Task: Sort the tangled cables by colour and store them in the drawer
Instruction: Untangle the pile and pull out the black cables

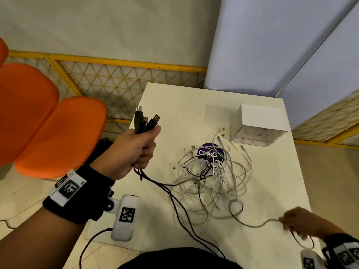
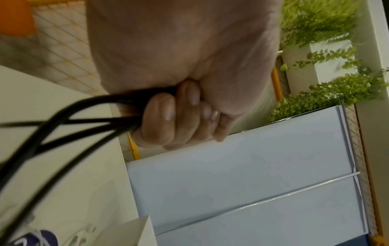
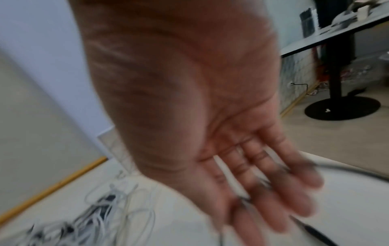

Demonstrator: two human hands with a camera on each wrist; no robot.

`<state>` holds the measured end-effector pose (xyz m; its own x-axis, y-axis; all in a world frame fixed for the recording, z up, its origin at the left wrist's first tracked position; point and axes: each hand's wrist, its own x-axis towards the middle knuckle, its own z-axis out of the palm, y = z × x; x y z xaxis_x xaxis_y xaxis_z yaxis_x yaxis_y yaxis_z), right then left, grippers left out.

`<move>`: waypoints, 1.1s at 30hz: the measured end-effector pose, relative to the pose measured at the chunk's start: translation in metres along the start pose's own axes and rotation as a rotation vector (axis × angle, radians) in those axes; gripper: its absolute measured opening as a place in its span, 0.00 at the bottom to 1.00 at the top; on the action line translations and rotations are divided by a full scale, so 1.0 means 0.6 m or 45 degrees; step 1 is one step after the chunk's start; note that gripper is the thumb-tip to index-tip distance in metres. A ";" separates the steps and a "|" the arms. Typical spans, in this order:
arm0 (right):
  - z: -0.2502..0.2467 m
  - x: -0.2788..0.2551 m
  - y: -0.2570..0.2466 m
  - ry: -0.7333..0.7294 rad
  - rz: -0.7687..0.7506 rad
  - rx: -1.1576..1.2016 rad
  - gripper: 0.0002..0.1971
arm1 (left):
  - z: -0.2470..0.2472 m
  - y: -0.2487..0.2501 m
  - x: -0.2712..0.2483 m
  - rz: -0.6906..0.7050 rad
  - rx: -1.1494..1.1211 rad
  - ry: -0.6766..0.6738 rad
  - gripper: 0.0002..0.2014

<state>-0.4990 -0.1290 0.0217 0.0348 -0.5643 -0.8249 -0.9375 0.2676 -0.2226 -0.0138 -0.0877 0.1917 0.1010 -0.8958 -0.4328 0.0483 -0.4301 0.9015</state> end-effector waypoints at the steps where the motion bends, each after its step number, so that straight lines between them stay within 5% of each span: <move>1: 0.012 0.010 0.015 -0.054 0.076 -0.144 0.18 | 0.004 0.002 -0.001 0.016 -0.041 -0.026 0.25; 5: 0.020 0.028 0.003 0.125 0.101 -0.547 0.12 | 0.022 0.007 -0.005 0.040 -0.175 -0.153 0.28; 7: -0.005 -0.012 -0.082 0.400 -0.154 -0.617 0.18 | 0.035 0.009 -0.006 0.036 -0.232 -0.213 0.28; 9: -0.019 -0.075 -0.199 0.540 -0.482 -0.175 0.21 | 0.050 0.012 -0.005 0.035 -0.280 -0.273 0.27; 12: -0.027 -0.177 -0.362 0.299 -0.940 0.360 0.18 | 0.072 0.019 -0.003 0.046 -0.343 -0.388 0.29; 15: 0.000 -0.217 -0.456 0.012 -1.156 0.229 0.26 | 0.090 0.027 -0.005 0.092 -0.400 -0.459 0.30; 18: 0.039 -0.219 -0.507 -0.120 -1.283 0.289 0.14 | 0.091 0.038 -0.010 0.141 -0.478 -0.409 0.30; 22: 0.050 -0.209 -0.489 -0.185 -1.191 0.580 0.24 | 0.052 0.043 -0.002 0.290 -0.794 -0.211 0.33; 25: 0.050 -0.199 -0.441 -0.118 -1.205 0.491 0.28 | 0.034 0.028 0.002 0.288 -1.005 -0.098 0.35; 29: 0.047 -0.189 -0.376 -0.051 -1.169 0.391 0.27 | 0.048 0.005 0.000 0.182 -1.109 -0.098 0.34; 33: 0.050 -0.173 -0.301 -0.050 -0.885 0.394 0.25 | 0.033 0.013 0.010 0.197 -1.084 -0.106 0.32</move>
<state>-0.3228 -0.0955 0.1323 0.5997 -0.6560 -0.4582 -0.5557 0.0706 -0.8284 -0.0322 -0.0988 0.1958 0.0963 -0.9569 -0.2740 0.7703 -0.1027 0.6293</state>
